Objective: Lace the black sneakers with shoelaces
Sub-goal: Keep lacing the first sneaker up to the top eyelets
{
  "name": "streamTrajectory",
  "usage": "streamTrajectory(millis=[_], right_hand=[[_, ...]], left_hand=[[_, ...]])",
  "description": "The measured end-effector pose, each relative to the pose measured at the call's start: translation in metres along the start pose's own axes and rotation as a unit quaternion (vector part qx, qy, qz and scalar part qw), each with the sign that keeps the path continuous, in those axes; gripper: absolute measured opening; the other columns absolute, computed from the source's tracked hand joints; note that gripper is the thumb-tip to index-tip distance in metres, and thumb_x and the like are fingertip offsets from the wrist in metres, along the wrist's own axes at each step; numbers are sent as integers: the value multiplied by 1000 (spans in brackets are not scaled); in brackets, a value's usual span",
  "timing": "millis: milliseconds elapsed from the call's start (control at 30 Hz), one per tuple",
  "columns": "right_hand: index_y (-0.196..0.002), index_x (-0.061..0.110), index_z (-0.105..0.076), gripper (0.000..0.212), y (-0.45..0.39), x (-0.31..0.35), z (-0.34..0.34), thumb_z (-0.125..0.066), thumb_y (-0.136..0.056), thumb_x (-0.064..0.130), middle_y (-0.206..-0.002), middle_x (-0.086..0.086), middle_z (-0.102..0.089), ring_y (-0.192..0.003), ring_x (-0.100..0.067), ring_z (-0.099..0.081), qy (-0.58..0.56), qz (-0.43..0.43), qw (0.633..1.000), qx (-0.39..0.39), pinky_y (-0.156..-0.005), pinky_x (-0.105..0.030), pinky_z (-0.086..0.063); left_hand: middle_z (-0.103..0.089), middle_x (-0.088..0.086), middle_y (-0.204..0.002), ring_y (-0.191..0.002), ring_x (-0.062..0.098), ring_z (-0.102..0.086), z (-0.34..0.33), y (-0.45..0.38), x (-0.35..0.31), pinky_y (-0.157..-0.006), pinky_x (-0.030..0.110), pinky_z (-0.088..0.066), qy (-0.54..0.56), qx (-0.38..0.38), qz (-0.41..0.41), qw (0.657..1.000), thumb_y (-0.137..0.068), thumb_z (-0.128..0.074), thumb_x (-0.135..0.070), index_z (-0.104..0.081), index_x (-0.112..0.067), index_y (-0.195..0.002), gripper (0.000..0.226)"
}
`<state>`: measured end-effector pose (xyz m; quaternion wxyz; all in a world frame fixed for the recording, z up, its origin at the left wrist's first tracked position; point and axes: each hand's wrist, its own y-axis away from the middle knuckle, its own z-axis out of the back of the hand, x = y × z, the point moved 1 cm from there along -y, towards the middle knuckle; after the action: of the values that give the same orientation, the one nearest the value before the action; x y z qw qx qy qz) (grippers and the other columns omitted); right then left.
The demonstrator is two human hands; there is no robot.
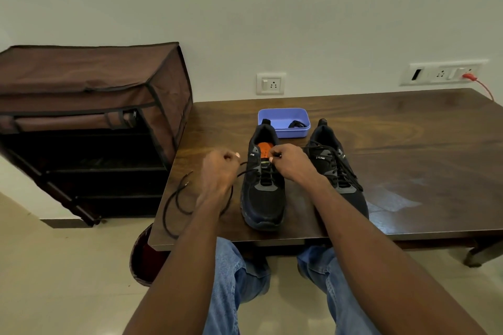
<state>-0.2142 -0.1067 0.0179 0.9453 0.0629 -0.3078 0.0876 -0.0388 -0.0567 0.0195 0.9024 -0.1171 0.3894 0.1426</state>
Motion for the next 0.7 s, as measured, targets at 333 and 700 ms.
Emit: streamTrajectory(millis=[333,700], right_hand=[[-92,11,-61,14,19,17,8,-50,-96,18,-72,-3,-74,-45,-16,-59,-99,-81,992,-3,-52,-32,-53],[-71,15,-59,18,37,30,-2,-68,-87,17,-46,4,-48,-39,-8,-35,-263,-159,942,132,-39,-20,-28]], left_hand=[[-70,6,-77,-57,7,-57,2,4,-3,-52,17,-44,103,312,117,937,-90,-71,-19,-70,-5,-80,17],[-75,18,-94,-71,16,-70,11,9,-5,-59,20,-56,253,421,140,860,-89,-68,-8,-69,4,-98,15]])
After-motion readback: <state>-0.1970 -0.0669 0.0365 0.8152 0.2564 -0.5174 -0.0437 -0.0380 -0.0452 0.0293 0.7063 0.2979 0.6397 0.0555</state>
